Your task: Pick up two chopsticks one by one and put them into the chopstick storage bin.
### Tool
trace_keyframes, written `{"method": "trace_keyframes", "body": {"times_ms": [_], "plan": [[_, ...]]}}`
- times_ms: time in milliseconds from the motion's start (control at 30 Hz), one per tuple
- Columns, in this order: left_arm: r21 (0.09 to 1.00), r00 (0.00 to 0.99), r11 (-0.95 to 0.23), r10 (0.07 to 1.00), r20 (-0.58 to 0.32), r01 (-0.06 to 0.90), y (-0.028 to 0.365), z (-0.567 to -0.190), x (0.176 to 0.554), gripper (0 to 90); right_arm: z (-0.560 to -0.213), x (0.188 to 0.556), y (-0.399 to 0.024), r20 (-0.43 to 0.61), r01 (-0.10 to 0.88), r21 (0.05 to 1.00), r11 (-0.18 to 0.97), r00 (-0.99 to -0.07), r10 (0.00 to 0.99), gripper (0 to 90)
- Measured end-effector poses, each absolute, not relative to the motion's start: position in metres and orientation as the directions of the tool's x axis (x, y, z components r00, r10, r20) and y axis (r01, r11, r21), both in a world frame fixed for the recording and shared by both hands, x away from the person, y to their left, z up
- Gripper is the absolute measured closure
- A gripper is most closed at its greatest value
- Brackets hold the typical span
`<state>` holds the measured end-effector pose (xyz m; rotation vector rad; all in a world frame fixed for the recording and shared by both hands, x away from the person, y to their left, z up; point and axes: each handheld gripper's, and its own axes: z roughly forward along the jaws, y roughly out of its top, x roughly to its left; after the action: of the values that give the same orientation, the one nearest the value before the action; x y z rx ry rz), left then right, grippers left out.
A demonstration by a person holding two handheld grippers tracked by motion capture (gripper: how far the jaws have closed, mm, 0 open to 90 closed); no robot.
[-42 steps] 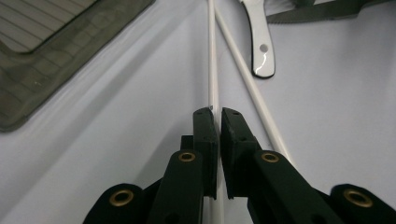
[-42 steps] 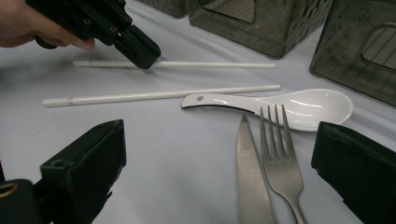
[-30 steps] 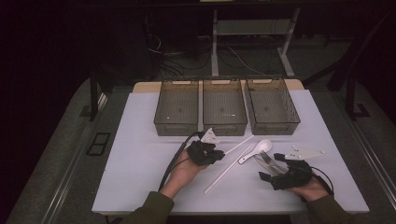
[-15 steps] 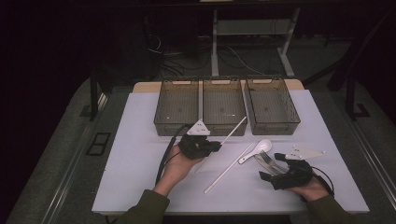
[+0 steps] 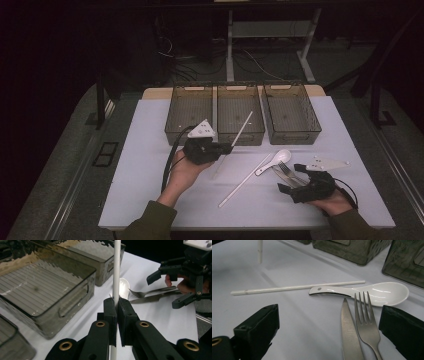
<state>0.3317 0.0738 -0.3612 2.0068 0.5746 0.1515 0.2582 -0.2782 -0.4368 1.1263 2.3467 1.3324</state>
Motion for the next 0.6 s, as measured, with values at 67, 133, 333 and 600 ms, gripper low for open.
{"method": "trace_keyframes", "body": {"times_ms": [67,133,333,600], "plan": [[0.865,0.881,-0.379,0.454,-0.135,0.328,0.077,-0.358,0.335,85.0,-0.436,0.258,-0.279,0.175,0.513,0.807,0.294,-0.682,0.71,3.1],[0.87,0.883,-0.371,0.449,-0.137,0.324,0.08,-0.353,0.339,85.0,-0.436,0.258,-0.279,0.165,0.503,0.811,0.298,-0.686,0.708,3.1],[0.875,0.893,-0.387,0.437,-0.104,0.292,0.087,-0.336,0.349,84.9,-0.436,0.258,-0.279,0.171,0.506,0.811,0.292,-0.683,0.71,3.1],[0.889,0.897,-0.37,0.433,-0.092,0.27,0.093,-0.317,0.36,84.9,-0.436,0.258,-0.279,0.17,0.506,0.811,0.293,-0.683,0.71,3.0]]}}
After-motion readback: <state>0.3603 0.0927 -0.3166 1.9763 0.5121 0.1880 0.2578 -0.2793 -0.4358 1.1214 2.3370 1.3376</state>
